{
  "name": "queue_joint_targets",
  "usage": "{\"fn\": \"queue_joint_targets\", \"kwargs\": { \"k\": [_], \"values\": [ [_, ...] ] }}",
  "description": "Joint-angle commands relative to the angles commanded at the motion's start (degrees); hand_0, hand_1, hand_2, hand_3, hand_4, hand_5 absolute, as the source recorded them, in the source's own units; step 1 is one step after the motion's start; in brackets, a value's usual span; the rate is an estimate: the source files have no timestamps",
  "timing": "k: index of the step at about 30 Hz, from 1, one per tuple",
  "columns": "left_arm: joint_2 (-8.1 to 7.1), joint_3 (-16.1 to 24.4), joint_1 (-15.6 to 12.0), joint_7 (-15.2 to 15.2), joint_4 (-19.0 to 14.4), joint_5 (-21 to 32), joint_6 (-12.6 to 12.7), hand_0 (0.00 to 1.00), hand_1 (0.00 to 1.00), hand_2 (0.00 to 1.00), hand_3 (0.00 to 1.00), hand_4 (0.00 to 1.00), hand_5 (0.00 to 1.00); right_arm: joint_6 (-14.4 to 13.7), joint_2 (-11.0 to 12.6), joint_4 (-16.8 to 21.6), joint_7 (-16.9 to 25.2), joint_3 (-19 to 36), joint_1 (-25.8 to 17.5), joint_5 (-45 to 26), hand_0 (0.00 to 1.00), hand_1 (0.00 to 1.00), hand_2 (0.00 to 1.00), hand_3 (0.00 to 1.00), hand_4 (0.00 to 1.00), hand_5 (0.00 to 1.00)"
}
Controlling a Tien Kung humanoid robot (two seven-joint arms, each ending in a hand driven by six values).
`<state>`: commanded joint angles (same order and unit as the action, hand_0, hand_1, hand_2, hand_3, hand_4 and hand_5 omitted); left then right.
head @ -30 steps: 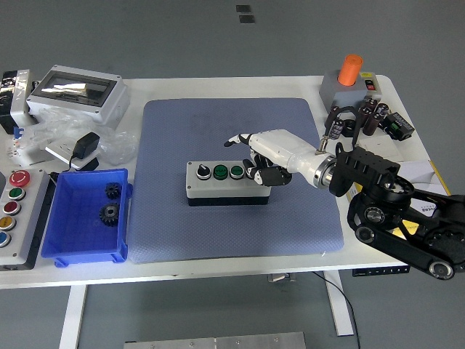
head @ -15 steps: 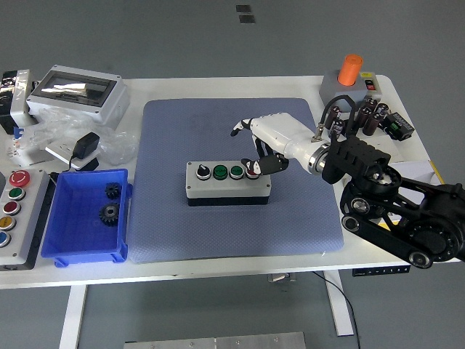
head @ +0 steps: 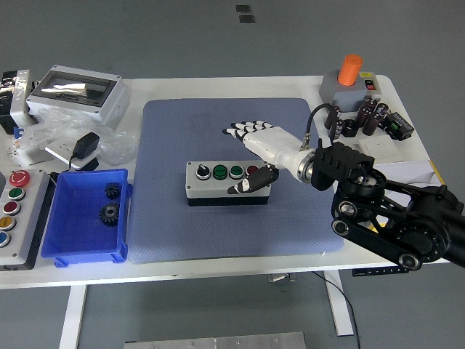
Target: Pick up the button,place it on the desk,press the button,press the button
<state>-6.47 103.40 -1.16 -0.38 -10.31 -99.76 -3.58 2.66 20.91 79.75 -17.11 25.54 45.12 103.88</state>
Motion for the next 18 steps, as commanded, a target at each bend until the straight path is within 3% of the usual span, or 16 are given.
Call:
{"fn": "queue_joint_targets", "kwargs": {
  "k": [8,18],
  "values": [
    [0.01,0.1,0.1,0.0,0.0,-0.2,-0.1,0.730,0.733,0.596,0.623,0.508,0.353,-2.7,-3.5,-6.6,-0.5,-4.7,0.9,-0.2,0.998,0.998,0.998,0.998,0.998,0.517],
    [-0.09,0.3,0.1,0.0,0.0,-0.6,-0.2,0.730,0.733,0.596,0.623,0.504,0.351,-9.2,-5.7,-11.7,-1.7,-9.2,1.1,0.3,0.998,0.998,0.998,0.998,0.998,0.499]
  ]
}}
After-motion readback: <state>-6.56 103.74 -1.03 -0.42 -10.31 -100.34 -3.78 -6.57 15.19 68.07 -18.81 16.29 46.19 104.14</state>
